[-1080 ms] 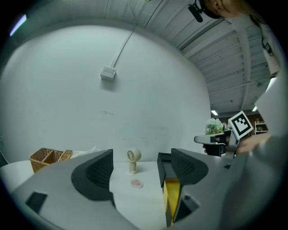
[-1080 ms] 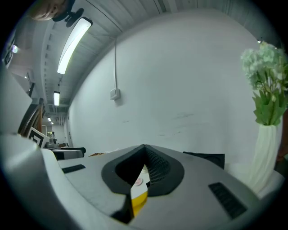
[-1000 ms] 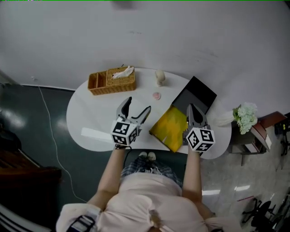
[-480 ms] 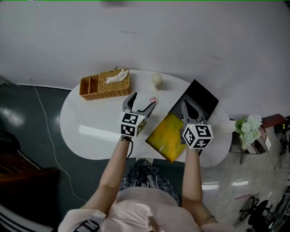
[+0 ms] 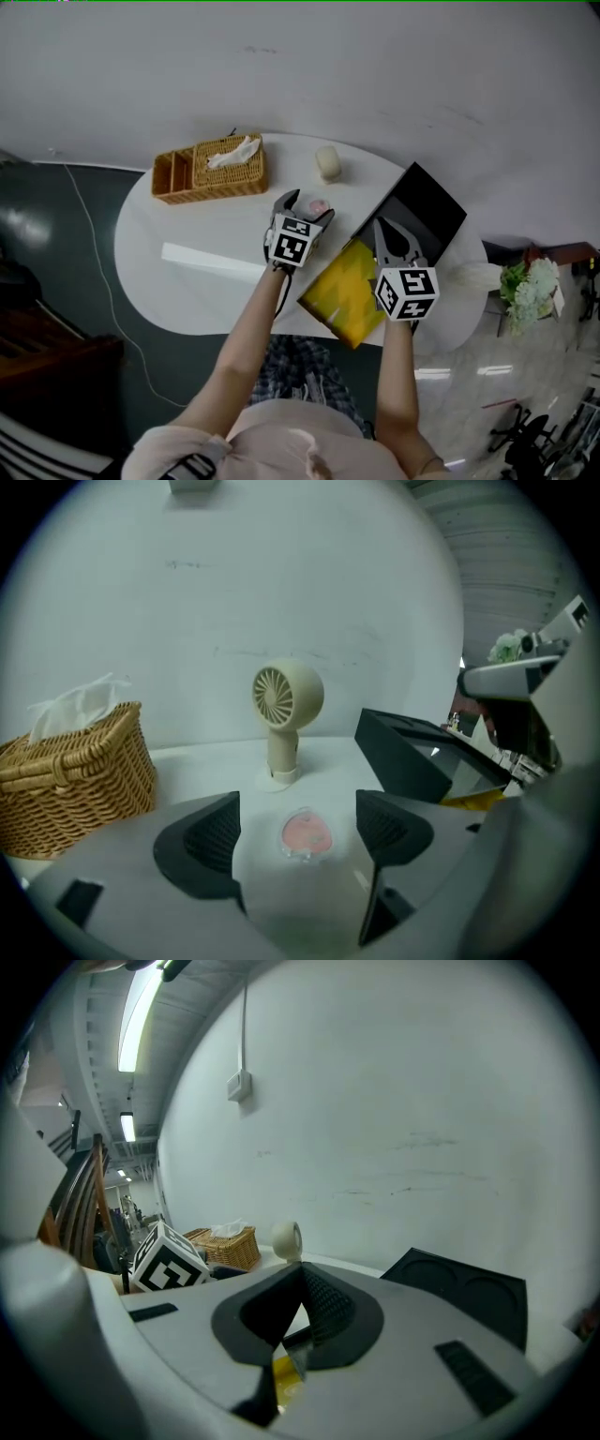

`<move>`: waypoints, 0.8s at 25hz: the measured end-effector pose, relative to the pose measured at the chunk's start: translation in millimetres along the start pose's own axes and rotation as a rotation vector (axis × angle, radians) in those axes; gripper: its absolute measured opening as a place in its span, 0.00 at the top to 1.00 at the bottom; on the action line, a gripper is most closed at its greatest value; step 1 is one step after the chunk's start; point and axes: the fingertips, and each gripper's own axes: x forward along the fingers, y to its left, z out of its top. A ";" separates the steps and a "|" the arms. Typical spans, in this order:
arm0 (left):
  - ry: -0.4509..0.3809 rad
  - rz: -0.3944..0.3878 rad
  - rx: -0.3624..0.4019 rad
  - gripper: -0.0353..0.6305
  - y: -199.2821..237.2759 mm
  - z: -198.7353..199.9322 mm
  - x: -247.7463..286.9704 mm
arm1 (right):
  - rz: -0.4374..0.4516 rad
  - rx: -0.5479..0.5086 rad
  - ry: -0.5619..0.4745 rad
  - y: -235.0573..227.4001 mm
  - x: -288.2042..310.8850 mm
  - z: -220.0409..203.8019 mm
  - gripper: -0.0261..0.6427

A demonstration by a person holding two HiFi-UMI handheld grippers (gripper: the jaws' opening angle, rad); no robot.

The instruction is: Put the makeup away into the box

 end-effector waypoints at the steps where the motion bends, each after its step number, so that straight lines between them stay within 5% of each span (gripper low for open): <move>1: 0.022 0.004 0.011 0.37 0.4 -5.5 5.0 | -0.001 0.002 0.011 -0.6 2.1 -3.6 0.94; 12: 0.154 -0.011 0.146 0.44 -9.9 -33.7 25.7 | -0.004 0.024 0.061 -1.7 14.1 -17.2 0.94; 16: 0.160 -0.028 0.158 0.58 -15.4 -33.6 25.6 | -0.022 0.032 0.070 -3.4 11.1 -21.2 0.94; 20: 0.122 -0.030 0.110 0.58 -12.6 -27.8 17.6 | -0.041 0.039 0.065 -3.3 3.2 -22.2 0.94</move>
